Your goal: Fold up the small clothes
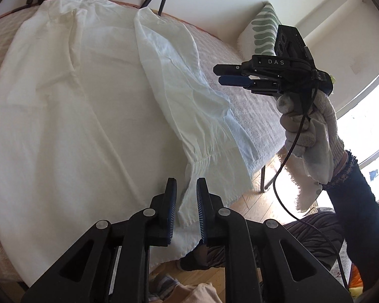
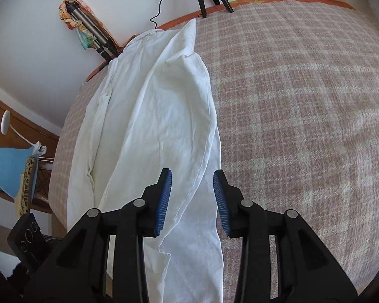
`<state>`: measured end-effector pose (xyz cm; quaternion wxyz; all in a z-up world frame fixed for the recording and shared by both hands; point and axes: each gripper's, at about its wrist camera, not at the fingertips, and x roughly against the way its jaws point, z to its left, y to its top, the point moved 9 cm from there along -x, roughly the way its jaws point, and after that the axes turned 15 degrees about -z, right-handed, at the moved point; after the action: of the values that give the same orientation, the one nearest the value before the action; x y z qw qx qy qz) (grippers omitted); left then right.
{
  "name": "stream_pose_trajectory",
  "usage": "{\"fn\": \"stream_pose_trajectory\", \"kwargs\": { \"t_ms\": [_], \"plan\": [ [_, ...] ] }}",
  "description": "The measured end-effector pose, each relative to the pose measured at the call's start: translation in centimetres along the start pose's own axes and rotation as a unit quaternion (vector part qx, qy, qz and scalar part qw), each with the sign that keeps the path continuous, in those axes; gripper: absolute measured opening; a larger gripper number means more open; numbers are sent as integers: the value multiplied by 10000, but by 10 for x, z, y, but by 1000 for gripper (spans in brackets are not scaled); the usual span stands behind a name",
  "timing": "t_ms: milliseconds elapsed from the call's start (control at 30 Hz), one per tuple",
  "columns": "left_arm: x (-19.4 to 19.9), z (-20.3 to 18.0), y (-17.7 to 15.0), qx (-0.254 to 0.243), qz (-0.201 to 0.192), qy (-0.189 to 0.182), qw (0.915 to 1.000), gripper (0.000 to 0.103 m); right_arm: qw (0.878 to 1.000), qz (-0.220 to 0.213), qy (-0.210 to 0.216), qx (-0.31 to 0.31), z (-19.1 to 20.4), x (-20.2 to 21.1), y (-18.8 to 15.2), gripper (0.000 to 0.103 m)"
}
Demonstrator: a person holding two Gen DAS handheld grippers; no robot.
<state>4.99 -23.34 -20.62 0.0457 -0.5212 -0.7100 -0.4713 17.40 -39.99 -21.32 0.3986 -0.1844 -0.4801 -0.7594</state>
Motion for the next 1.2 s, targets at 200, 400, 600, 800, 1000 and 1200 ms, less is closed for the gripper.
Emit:
{"fn": "stream_pose_trajectory", "kwargs": {
  "t_ms": [200,400,600,800,1000,1200],
  "plan": [
    [-14,0,-6,416,-70,-210,9989,14,9989,364,291,62,15,-1,-38,36],
    [-10,-12,-4,717,-83,-617,9955,7,9970,402,629,190,36,6,-49,30],
    [-6,-28,-3,828,-86,-871,9927,6,9983,223,395,361,38,22,-39,5],
    [-11,-17,-19,174,133,-240,9995,6,9974,434,-17,579,21,11,-55,5],
    [19,-16,-5,-284,-206,51,9994,7,9987,-157,-381,307,-14,41,-42,41],
    [9,-50,8,-1061,-466,-64,9932,16,9993,107,-359,88,-29,36,-64,47]
  ]
}}
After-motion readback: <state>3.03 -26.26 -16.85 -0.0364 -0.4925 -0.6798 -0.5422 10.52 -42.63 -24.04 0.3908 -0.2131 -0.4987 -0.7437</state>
